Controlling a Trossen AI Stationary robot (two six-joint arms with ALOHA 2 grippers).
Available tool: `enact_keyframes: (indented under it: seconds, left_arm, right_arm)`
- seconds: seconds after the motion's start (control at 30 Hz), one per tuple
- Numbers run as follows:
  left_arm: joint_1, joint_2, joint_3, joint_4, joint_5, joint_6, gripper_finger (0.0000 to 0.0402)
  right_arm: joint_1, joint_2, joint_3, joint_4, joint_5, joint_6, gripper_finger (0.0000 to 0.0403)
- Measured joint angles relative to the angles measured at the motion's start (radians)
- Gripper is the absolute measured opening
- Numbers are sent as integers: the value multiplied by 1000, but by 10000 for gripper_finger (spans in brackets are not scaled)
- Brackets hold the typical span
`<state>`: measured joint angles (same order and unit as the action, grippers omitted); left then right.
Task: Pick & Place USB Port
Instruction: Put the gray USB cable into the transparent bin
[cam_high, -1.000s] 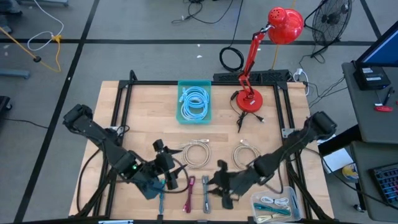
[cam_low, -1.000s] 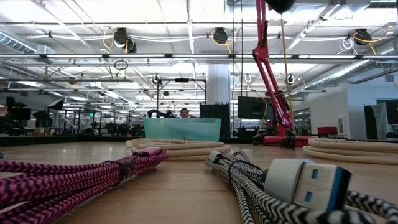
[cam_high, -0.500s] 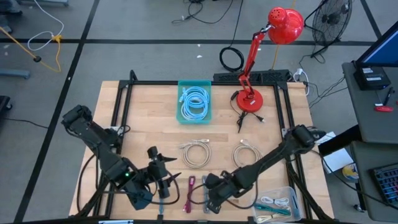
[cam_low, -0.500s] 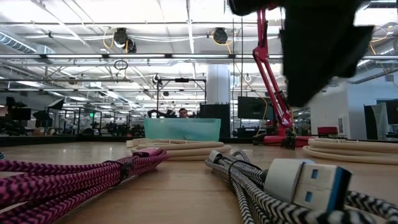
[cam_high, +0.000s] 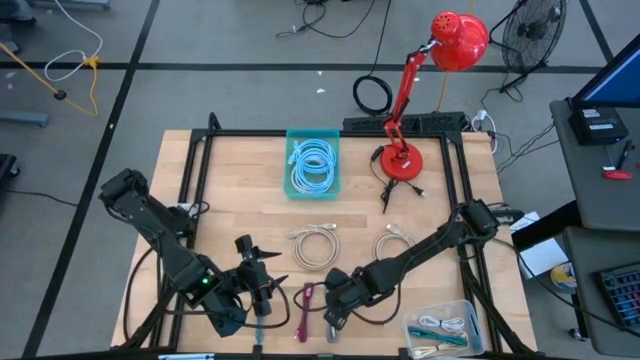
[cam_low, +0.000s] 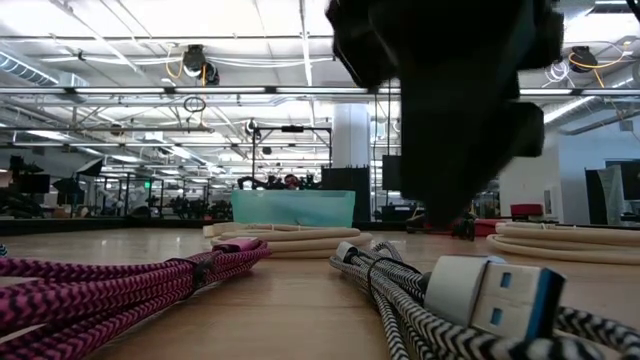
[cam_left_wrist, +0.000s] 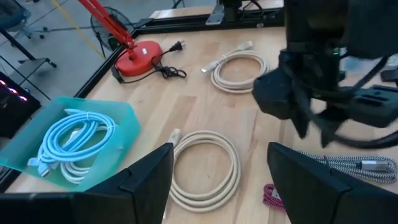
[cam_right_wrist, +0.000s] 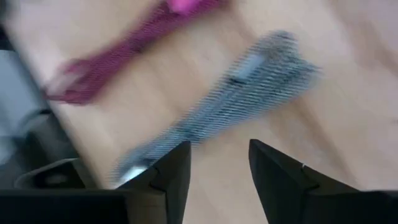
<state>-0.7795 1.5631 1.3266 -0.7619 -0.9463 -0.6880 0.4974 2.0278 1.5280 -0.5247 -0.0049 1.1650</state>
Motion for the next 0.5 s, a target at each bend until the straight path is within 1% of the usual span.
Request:
enact_keyframes:
  seconds: [0.07, 0.2, 0.33, 0.47, 0.5]
  left_arm:
    - [0, 0, 0, 2, 0, 1, 262]
    - [0, 0, 0, 2, -2, 13, 262]
    - [6, 0, 0, 4, -7, 28, 262]
    - [7, 0, 0, 4, -9, 33, 262]
    - [7, 0, 0, 3, -8, 37, 262]
  right_arm:
    - [-2, -1, -1, -19, 4, 3, 164]
    - [-7, 17, 2, 35, 5, 5, 172]
    - [-7, 32, 2, 78, 4, 3, 173]
    - [1, 60, -3, 67, 4, 16, 173]
    - [2, 73, -3, 98, 1, 23, 174]
